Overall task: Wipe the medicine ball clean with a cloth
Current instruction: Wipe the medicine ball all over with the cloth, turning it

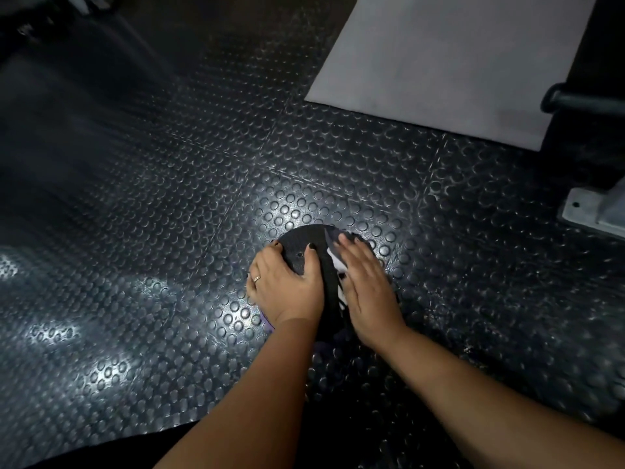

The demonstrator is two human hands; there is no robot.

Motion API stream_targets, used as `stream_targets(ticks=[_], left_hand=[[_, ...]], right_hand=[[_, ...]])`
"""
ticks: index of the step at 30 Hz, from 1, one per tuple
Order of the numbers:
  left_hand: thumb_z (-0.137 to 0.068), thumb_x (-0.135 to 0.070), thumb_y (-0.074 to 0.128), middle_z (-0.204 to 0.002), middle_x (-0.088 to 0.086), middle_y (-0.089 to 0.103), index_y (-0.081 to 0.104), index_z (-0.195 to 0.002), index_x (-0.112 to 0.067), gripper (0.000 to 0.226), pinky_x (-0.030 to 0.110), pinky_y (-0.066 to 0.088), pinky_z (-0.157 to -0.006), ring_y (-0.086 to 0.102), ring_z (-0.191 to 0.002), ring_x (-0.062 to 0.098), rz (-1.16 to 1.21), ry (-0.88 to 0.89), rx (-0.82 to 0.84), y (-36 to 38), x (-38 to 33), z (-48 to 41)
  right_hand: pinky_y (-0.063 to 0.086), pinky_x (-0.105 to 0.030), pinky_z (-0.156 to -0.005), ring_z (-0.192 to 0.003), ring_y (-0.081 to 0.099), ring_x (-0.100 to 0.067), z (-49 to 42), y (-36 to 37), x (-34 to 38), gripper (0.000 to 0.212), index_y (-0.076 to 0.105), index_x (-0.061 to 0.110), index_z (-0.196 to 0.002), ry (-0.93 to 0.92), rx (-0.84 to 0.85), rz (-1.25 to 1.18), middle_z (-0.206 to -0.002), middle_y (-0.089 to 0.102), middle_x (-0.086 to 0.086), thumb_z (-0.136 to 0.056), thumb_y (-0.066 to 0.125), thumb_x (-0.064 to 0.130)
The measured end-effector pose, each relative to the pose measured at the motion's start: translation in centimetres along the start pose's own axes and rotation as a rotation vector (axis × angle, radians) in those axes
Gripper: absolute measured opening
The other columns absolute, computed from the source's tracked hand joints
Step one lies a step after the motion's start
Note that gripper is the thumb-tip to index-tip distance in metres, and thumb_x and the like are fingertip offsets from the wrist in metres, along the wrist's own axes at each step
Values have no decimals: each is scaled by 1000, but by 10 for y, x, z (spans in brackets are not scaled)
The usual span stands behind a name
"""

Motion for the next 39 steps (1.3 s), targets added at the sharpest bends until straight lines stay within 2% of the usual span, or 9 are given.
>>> stream_targets(ticks=[5, 10, 14, 18, 20, 24, 27, 30, 39], left_hand=[[-78, -62, 44, -117, 5, 60, 56, -113, -13, 61, 54, 39, -102, 49, -119, 29, -10, 6, -56, 0, 0, 24], [-77, -61, 47, -110, 5, 63, 60, -106, -12, 59, 50, 40, -99, 54, -110, 28, -30, 57, -119, 2, -15, 32], [-78, -62, 44, -112, 2, 63, 59, -108, -15, 57, 47, 36, -102, 54, -114, 26, -18, 59, -86, 3, -23, 24], [-84, -59, 48, -117, -2, 59, 56, -113, -19, 50, 44, 28, -107, 47, -121, 21, -25, -11, -17, 5, -22, 12], [-89, -55, 54, -117, -4, 57, 54, -111, -20, 41, 46, 27, -110, 46, -122, 20, -2, -62, 5, 4, -22, 4], [-91, -53, 55, -118, -3, 58, 55, -114, -19, 40, 48, 27, -112, 45, -124, 21, 21, -82, 10, 0, -20, -4], [-91, -53, 56, -119, -3, 58, 56, -115, -19, 41, 50, 29, -110, 46, -122, 20, 22, -83, 20, -3, -16, -11], [-91, -54, 55, -117, -6, 58, 55, -113, -21, 40, 50, 29, -109, 47, -120, 19, 40, -95, 40, -3, -13, -19], [-90, -54, 54, -112, -7, 56, 55, -112, -22, 39, 47, 27, -107, 48, -119, 19, 56, -144, 56, -2, -18, -21]], right_hand=[[40, -31, -93, -121, 51, -26, -89, 17, -14, 34, 59, 18, -125, 230, 241, 23, -130, 60, -6, -100, 40, 28], [39, -30, -86, -116, 53, -30, -119, 31, -45, 32, 63, 10, -116, 442, 489, 20, -124, 60, -13, -99, 42, 27], [36, -34, -71, -99, 57, -31, -93, 4, -44, 24, 58, 14, -88, 433, 196, -14, -103, 63, -16, -97, 39, 27], [28, -28, -110, -134, 37, -15, -15, -13, -23, 51, 46, 16, -139, 270, -135, -69, -144, 46, -1, -94, 27, 32], [21, -27, -115, -139, 28, -13, 30, -8, -16, 47, 42, 15, -140, 217, -233, -74, -151, 36, 0, -96, 29, 27], [31, -23, -108, -128, 39, -10, 72, -5, -24, 32, 55, 11, -120, 185, -310, -143, -140, 45, 3, -93, 38, 16], [44, -16, -91, -112, 55, -17, 58, -28, -42, 30, 57, 12, -122, 396, -383, -322, -122, 58, -2, -98, 40, 16], [28, 7, -82, -106, 49, -14, 32, -71, -55, 30, 56, 3, -125, 547, -577, -288, -123, 51, -10, -96, 49, 4], [27, -16, -104, -125, 47, -21, -44, -20, -23, 41, 58, 12, -129, 258, -160, -101, -132, 57, -6, -93, 45, -2]])
Point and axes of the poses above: each hand's wrist, its own z-axis away from the middle knuckle, its own y-axis out of the palm, x = y × z, the point moved 8 cm from there along -z, towards the middle knuckle
